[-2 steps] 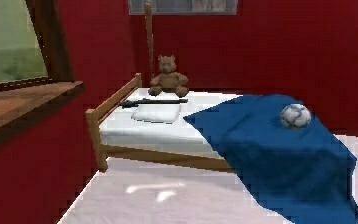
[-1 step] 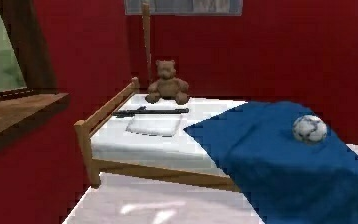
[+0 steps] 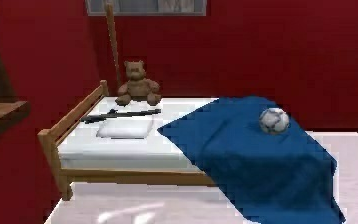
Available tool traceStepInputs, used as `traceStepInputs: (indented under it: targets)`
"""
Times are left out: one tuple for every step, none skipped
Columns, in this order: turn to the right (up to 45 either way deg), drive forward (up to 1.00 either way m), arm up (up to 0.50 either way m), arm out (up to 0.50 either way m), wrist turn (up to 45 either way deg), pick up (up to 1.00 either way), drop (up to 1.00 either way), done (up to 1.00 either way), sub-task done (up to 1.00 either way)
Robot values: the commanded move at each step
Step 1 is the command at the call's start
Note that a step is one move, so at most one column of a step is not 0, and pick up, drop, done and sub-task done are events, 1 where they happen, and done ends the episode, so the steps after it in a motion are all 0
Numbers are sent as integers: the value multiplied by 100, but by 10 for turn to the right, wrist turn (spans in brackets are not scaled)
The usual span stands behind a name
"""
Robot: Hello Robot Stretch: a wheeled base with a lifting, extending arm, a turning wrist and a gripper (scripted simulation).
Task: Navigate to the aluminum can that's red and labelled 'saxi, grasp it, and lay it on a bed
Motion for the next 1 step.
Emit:
traceStepInputs:
  targets:
    - [0, 65, 0, 0, 0, 0, 0, 0, 0]
